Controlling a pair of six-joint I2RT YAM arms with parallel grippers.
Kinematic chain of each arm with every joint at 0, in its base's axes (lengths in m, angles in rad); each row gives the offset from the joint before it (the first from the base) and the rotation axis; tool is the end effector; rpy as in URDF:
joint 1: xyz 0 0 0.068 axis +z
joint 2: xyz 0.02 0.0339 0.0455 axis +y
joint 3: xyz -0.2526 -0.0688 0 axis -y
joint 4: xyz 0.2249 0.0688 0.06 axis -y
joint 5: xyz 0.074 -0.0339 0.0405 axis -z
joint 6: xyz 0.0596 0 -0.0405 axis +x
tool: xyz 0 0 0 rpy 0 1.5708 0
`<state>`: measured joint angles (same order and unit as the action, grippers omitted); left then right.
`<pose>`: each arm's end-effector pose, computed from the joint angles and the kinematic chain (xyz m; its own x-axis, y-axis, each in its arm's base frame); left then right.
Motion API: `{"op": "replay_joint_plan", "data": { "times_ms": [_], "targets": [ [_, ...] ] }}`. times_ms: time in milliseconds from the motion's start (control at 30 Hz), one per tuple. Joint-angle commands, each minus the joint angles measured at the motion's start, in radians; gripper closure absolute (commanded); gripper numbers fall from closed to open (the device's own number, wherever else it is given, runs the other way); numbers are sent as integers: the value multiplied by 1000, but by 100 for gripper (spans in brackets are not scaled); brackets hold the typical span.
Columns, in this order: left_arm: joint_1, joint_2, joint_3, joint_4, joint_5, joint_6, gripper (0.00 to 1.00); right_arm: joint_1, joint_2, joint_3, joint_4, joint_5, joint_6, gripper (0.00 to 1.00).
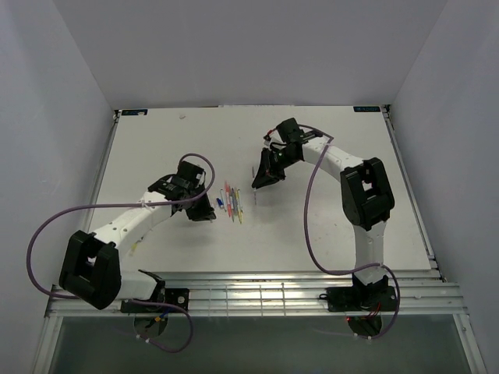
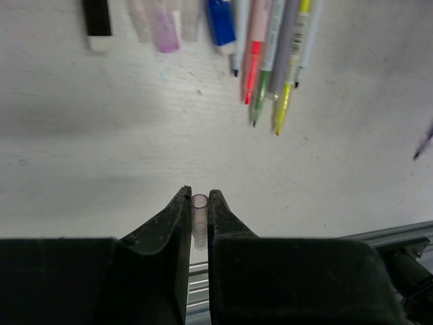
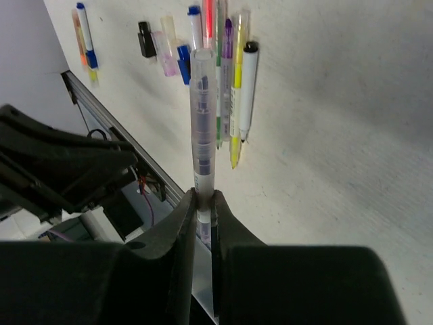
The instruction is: Open the pen caps
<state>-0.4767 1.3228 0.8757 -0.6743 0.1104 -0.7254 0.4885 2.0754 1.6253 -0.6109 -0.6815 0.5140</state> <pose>0.2143 -0.1181 0.1952 -0.9296 -0.2621 -0.2592 -0.1579 0.9185 -0.3625 0.3616 0.2347 0.1858 -0.9838 -0.0905 -0.1546 -0.1748 0.6729 0.7187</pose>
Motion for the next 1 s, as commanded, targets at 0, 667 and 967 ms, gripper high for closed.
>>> {"op": "replay_joint_plan", "data": {
  "times_ms": [0, 667, 967],
  "targets": [
    [81, 16, -14, -31, -69, 24, 100, 8, -70, -70, -16, 14, -80, 92],
    [204, 239, 62, -4, -207, 129, 100, 55, 29, -61, -44, -12, -106, 92],
    [239, 377, 146, -30, -221, 121, 93, 65, 66, -45, -59, -13, -117, 92]
  ]
}}
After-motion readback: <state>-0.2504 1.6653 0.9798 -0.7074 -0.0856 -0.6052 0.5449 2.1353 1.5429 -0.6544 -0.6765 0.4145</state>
